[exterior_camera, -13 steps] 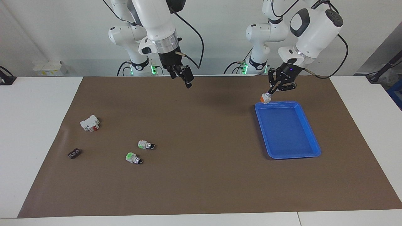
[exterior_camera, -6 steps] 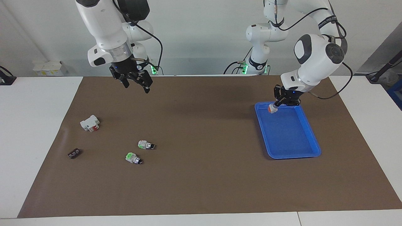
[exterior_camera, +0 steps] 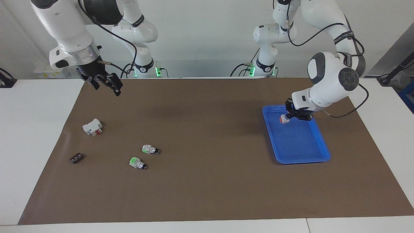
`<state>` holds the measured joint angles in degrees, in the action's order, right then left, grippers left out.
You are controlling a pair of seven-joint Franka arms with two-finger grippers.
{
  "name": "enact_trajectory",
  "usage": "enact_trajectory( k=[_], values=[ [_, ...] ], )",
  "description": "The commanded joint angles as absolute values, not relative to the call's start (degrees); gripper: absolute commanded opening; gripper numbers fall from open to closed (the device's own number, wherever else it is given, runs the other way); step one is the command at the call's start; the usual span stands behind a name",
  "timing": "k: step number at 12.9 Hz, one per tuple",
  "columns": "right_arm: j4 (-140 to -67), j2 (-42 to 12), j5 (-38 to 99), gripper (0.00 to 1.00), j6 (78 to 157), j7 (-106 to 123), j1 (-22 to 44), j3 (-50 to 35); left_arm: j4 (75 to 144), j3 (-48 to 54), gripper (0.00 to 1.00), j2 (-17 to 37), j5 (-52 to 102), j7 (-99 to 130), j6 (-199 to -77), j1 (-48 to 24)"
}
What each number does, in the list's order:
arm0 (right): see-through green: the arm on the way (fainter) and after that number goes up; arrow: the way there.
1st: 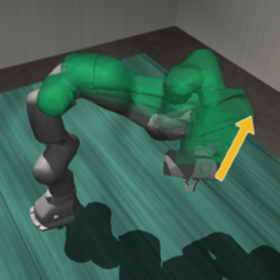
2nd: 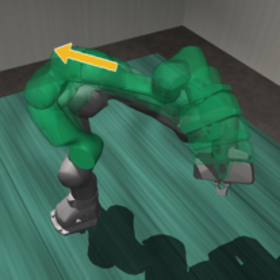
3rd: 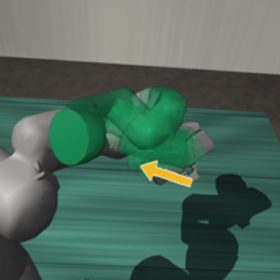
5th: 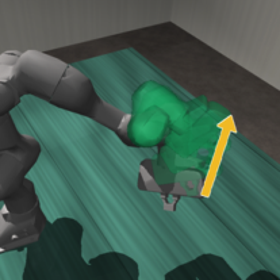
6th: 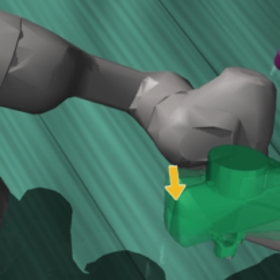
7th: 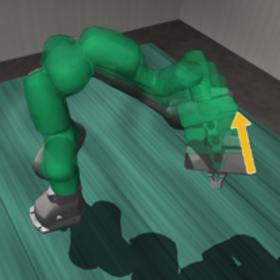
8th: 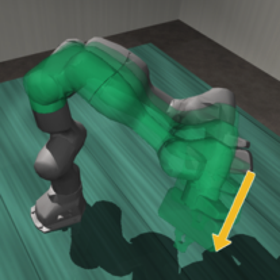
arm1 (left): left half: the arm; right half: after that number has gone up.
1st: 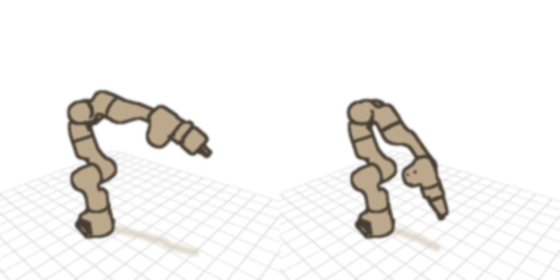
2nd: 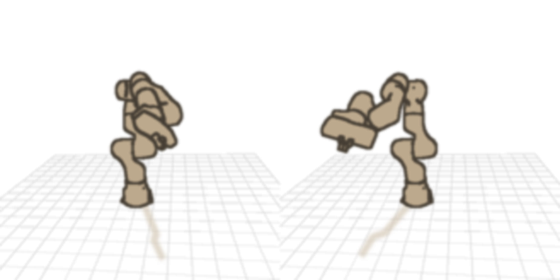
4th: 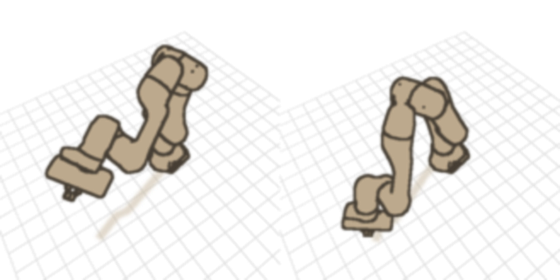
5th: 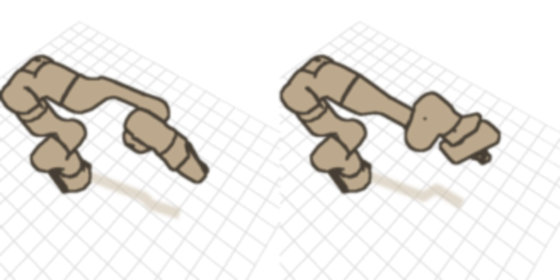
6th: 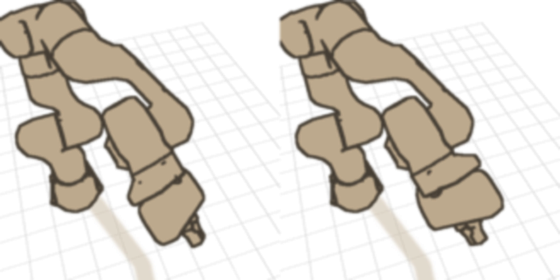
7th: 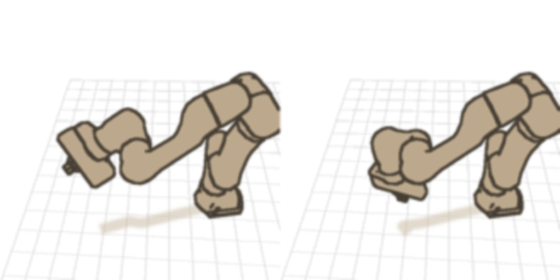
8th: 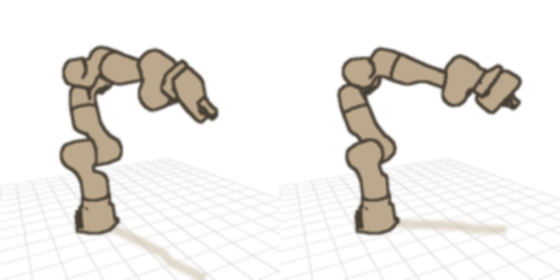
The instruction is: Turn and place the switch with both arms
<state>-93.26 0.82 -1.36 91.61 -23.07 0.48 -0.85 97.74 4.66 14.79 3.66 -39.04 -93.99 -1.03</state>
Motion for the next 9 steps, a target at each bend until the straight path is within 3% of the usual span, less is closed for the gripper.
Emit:
enact_trajectory(
  k=[1, 9],
  values=[
    [-93.7, 2.1, -3.3, 1.0, 94.0, -20.8, 0.2, -1.3, 89.0, 5.3, 0.0, 22.2, 0.4, -38.6, -88.3, -1.1],
    [-91.9, 3.6, -3.2, 1.0, 91.5, -8.4, -3.3, -1.1, 92.2, 5.6, 0.0, 22.4, -0.4, -39.0, -85.1, -1.8]
  ],
)
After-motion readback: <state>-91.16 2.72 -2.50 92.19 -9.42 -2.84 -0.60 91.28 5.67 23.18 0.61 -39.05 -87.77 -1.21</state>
